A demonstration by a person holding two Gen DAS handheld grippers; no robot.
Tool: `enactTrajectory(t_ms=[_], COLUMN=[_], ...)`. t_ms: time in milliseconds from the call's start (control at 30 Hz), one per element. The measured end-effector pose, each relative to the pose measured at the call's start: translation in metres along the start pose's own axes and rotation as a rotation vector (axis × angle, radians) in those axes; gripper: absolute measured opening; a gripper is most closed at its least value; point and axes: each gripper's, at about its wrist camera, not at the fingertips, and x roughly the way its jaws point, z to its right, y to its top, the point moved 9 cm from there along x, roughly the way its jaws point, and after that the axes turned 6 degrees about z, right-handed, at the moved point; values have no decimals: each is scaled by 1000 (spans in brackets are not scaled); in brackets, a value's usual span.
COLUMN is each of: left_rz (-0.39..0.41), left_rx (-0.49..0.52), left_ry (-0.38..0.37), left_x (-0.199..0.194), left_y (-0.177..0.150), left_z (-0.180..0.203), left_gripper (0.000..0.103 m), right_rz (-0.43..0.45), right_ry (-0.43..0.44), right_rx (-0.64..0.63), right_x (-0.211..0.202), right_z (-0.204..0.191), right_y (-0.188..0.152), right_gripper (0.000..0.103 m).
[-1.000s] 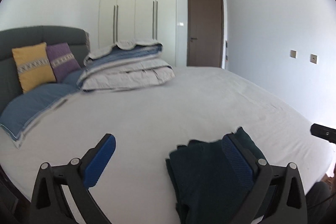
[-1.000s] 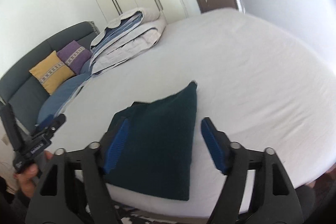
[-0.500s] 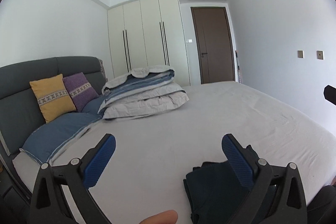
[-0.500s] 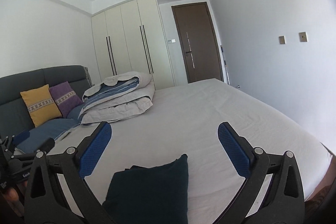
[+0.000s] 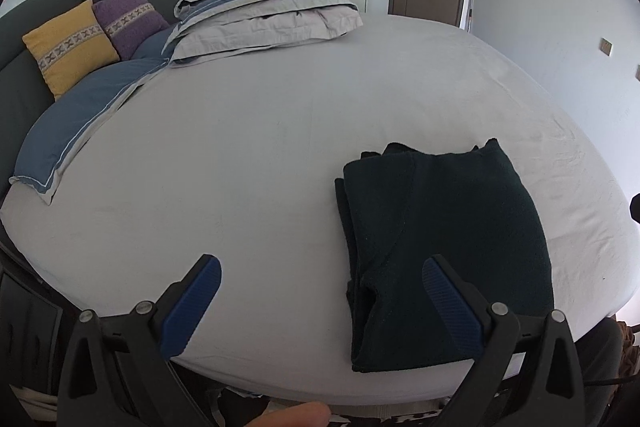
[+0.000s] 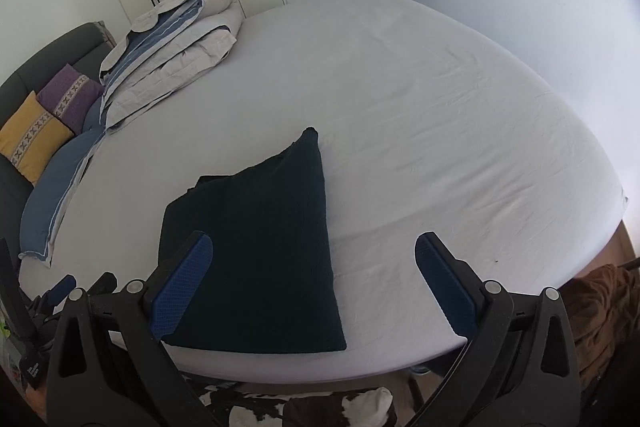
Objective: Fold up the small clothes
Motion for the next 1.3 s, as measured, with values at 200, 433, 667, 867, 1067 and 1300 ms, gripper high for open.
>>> enactTrajectory(t_ms=[200, 433, 667, 867, 1067, 1300], left_rz=[-28, -31, -45, -48, -52, -54], left_rx=[-8, -14, -6, -3, -3, 1], left_ry=[-16, -10, -4, -7, -8, -11], left_x=[4, 4, 8, 8, 9, 8], left_y=[-6, -6, -11, -12, -14, -16], left_z=[3, -1, 0, 1, 1, 3], left_gripper=[103, 103, 103, 103, 103, 103], right_rz=[4, -27, -59, -71, -77, -81], right_ry=[-7, 10, 10, 17, 19, 17], right_rx=[-118, -131, -131, -140, -143, -140], right_x=[-4, 8, 25, 23, 25, 26], right_z=[-23, -29, -28, -35, -39, -41], right_y=[-16, -27, -35, -40, -41, -43], right_gripper=[103, 103, 103, 103, 103, 103])
